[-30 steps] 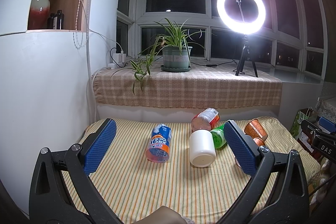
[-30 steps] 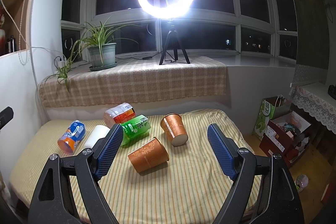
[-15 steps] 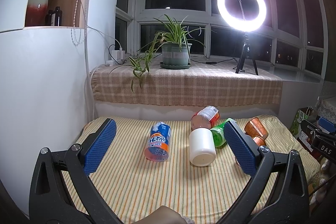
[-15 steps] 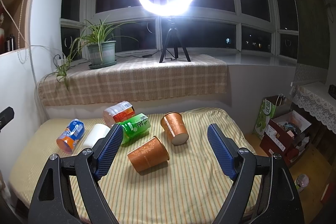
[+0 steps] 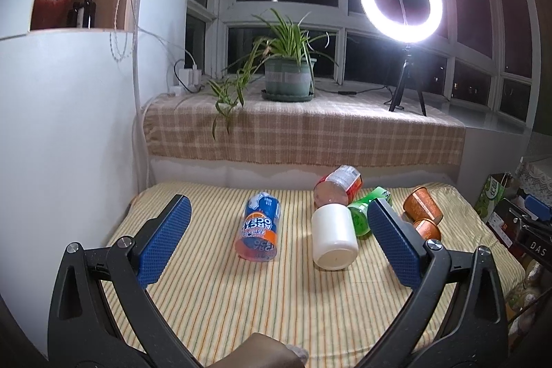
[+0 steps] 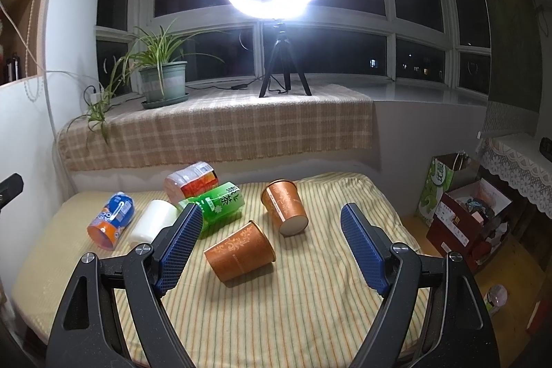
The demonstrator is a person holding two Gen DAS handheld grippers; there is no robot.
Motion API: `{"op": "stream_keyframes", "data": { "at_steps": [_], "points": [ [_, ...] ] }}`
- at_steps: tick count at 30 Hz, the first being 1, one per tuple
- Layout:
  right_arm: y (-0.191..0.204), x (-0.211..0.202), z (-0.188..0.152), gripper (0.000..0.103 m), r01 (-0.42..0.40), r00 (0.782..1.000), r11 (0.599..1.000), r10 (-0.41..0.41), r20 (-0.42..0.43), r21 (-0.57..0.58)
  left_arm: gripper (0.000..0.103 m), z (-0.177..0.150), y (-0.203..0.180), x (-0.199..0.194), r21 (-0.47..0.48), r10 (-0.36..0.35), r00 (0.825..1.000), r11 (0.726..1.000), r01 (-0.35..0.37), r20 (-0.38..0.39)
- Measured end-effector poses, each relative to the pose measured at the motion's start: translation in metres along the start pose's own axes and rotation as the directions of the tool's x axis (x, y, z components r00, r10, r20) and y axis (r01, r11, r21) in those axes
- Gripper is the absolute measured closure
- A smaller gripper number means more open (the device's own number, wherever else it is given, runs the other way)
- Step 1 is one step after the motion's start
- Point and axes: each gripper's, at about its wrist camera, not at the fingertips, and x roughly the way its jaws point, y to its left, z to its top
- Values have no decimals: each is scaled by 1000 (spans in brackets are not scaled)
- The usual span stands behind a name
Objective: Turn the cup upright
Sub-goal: 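Move the left tool down over the blue Arctic Ocean can lying sideways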
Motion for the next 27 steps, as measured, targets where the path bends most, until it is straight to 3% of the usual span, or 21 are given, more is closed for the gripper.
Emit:
{"op": "stream_keyframes", "data": {
  "at_steps": [7, 13, 18, 22, 27],
  "points": [
    [-3, 8, -2, 21, 10, 1000, 1000, -10, -24, 7, 0, 5, 22, 35, 13, -2, 995, 1000, 4, -104],
    [-7, 13, -5, 21, 17, 999, 1000, -17, -44, 11, 0, 10, 40, 68, -25, -73, 973, 997, 69, -220],
    [-8, 15, -5, 21, 23, 999, 1000, -22, -49, 16, 0, 14, 55, 118, -130, -180, 913, 981, 141, -366],
    [-10, 17, -6, 21, 28, 998, 999, -26, -57, 18, 3, 11, 66, 164, -231, -250, 849, 960, 156, -465],
    [-14, 19, -9, 21, 36, 997, 999, -35, -70, 20, 8, -2, 80, 224, -359, -328, 753, 924, 131, -571]
  ]
}}
